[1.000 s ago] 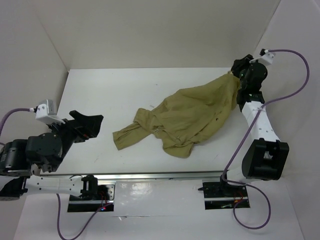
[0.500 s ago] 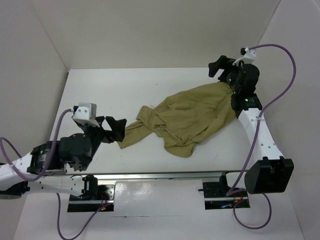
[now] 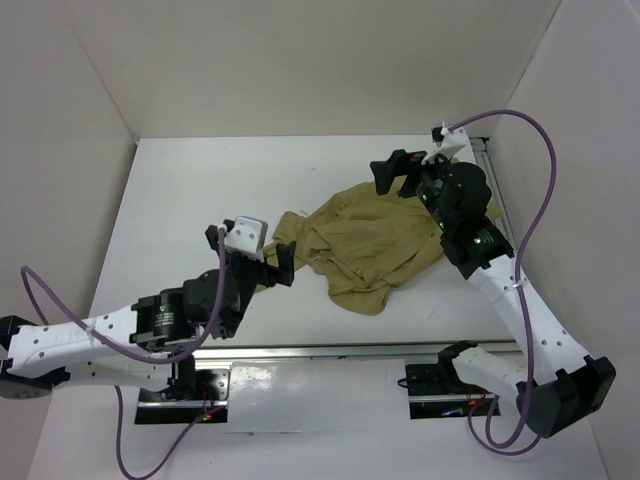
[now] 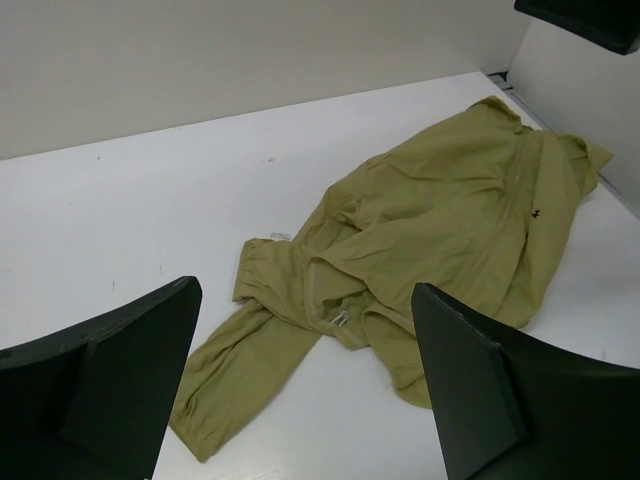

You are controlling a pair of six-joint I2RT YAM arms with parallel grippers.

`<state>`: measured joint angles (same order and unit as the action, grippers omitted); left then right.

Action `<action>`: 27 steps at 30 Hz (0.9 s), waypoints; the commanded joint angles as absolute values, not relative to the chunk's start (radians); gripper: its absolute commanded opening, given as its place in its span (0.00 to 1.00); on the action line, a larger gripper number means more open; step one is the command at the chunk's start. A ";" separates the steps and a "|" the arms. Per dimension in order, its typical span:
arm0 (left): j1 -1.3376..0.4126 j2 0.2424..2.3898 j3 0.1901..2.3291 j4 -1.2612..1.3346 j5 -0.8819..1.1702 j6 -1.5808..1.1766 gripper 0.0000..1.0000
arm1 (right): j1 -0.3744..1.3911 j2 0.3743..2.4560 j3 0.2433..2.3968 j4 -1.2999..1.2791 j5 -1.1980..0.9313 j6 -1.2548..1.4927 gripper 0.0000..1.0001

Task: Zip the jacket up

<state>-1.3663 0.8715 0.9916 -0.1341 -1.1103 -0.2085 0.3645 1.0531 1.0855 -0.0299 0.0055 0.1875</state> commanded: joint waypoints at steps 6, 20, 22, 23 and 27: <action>-0.964 1.006 1.106 -0.086 -0.646 -0.196 1.00 | 0.552 0.985 1.072 -0.066 0.358 0.120 1.00; -0.729 1.132 1.072 0.003 -0.443 -0.250 1.00 | 0.749 1.040 0.957 0.047 0.804 0.143 1.00; -0.710 1.141 1.060 0.015 -0.431 -0.259 1.00 | 0.759 1.040 0.933 0.057 0.831 0.155 1.00; -0.710 1.141 1.051 0.032 -0.431 -0.259 1.00 | 0.759 1.040 0.924 0.075 0.841 0.155 1.00; -0.710 1.141 1.008 0.075 -0.422 -0.259 1.00 | 0.759 1.051 0.904 0.094 0.841 0.155 1.00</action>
